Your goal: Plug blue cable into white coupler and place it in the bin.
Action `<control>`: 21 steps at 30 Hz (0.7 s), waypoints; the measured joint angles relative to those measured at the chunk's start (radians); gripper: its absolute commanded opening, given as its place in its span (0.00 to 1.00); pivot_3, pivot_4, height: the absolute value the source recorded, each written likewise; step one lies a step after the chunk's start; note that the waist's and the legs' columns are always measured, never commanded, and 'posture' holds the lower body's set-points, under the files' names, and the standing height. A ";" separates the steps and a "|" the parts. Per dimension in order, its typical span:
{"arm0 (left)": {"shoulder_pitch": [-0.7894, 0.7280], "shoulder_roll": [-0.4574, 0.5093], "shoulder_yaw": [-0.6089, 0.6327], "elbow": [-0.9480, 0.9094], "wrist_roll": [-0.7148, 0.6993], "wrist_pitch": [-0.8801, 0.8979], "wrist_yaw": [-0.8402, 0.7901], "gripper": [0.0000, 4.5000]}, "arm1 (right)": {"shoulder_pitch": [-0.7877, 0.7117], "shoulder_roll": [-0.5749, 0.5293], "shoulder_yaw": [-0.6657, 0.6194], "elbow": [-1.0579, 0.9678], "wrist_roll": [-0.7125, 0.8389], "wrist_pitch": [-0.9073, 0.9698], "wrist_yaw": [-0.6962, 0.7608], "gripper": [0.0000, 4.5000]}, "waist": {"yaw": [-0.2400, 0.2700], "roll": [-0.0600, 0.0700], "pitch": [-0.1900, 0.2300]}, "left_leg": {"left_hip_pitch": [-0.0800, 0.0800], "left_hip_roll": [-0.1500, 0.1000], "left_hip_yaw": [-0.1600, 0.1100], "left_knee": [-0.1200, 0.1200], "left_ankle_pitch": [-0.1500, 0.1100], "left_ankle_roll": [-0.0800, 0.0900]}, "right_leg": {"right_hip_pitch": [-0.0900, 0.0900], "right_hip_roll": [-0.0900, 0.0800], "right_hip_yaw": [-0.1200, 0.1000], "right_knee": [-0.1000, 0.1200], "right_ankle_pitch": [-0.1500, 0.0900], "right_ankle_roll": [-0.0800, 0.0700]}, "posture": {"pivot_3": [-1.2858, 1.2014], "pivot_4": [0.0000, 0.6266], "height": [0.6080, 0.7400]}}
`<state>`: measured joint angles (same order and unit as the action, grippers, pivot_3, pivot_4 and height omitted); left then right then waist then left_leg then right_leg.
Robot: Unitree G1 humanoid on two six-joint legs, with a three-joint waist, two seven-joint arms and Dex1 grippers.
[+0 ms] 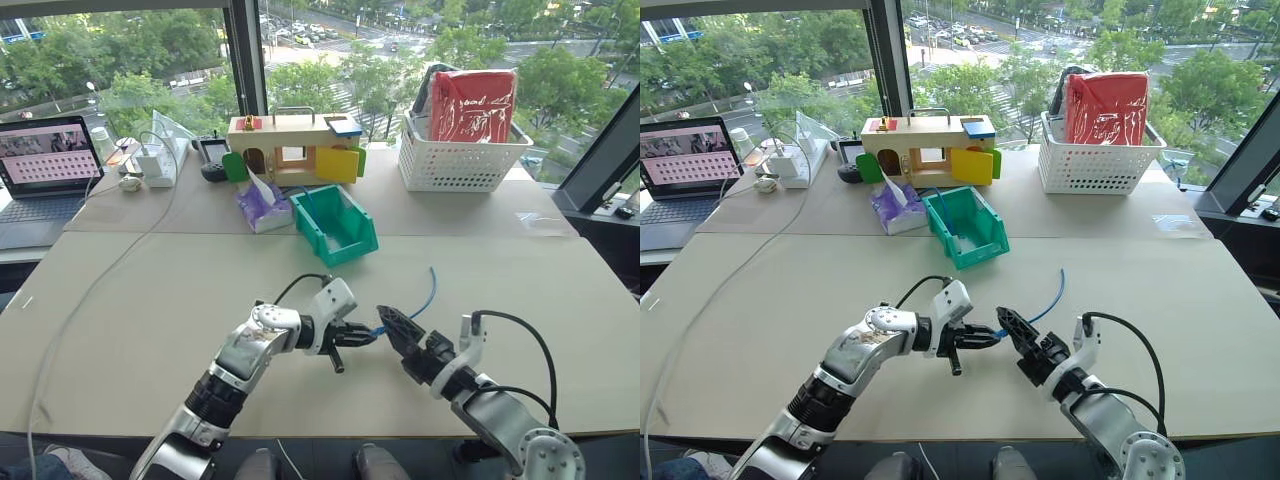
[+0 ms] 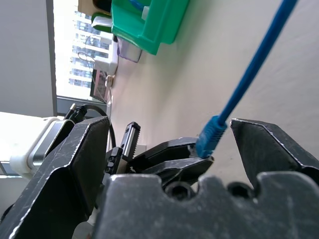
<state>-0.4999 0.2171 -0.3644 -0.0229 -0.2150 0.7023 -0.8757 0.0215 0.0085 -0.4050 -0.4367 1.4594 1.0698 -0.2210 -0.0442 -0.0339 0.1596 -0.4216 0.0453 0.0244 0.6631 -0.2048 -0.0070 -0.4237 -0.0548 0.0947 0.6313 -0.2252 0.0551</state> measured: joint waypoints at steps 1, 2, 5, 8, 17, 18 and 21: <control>0.000 0.000 0.000 0.000 -0.003 0.000 0.001 0.01 | 0.002 -0.010 0.011 0.002 0.012 -0.010 -0.010 1.00 | 0.000 0.000 0.000 | 0.000 0.000 0.000 0.000 0.000 0.000 | 0.000 0.000 0.000 0.000 0.000 0.000 | 0.52 0.24 0.92; 0.000 0.001 0.000 0.000 -0.005 0.000 0.001 0.01 | 0.003 -0.022 0.020 0.004 0.022 -0.025 -0.020 1.00 | 0.000 0.000 0.000 | 0.000 0.000 0.000 0.000 0.000 0.000 | 0.000 0.000 0.000 0.000 0.000 0.000 | 0.52 0.24 0.92; 0.000 0.002 0.001 0.000 -0.013 -0.001 0.004 0.01 | 0.008 -0.045 0.046 0.007 0.055 -0.065 -0.043 0.82 | 0.000 0.000 0.000 | 0.000 0.000 0.000 0.000 0.000 0.000 | 0.000 0.000 0.000 0.000 0.000 0.000 | 0.52 0.24 0.92; 0.000 0.001 0.002 -0.003 -0.024 -0.002 0.006 0.01 | 0.024 -0.074 0.068 0.008 0.066 -0.101 -0.053 0.61 | 0.000 0.000 0.000 | 0.000 0.000 0.000 0.000 0.000 0.000 | 0.000 0.000 0.000 0.000 0.000 0.000 | 0.52 0.24 0.92; -0.005 0.001 0.013 -0.009 -0.040 -0.005 0.011 0.01 | 0.049 -0.126 0.118 0.012 0.085 -0.185 -0.078 0.01 | -0.001 0.000 0.000 | 0.000 0.000 0.000 0.000 0.000 0.000 | 0.000 0.000 0.000 0.000 0.000 0.000 | 0.52 0.24 0.92; -0.005 0.001 0.013 -0.009 -0.041 -0.005 0.012 0.12 | 0.051 -0.132 0.124 0.012 0.087 -0.193 -0.078 0.00 | -0.001 0.000 0.000 | 0.000 0.000 0.000 0.000 0.000 0.000 | 0.000 0.000 0.000 0.000 0.000 0.000 | 0.52 0.24 0.92; -0.005 0.008 0.011 -0.005 -0.043 -0.003 0.010 0.39 | 0.049 -0.145 0.140 0.006 0.103 -0.214 -0.075 0.00 | -0.002 0.000 0.000 | 0.000 0.000 0.000 0.000 0.000 0.000 | 0.000 0.000 0.000 0.000 0.000 0.000 | 0.52 0.24 0.92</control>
<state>-0.5050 0.2246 -0.3534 -0.0275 -0.2580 0.6988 -0.8656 0.0704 -0.1368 -0.2648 -0.4304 1.5621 0.8554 -0.2958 -0.0458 -0.0339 0.1596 -0.4216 0.0452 0.0243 0.6631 -0.2048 -0.0070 -0.4237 -0.0547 0.0949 0.6308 -0.2256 0.0555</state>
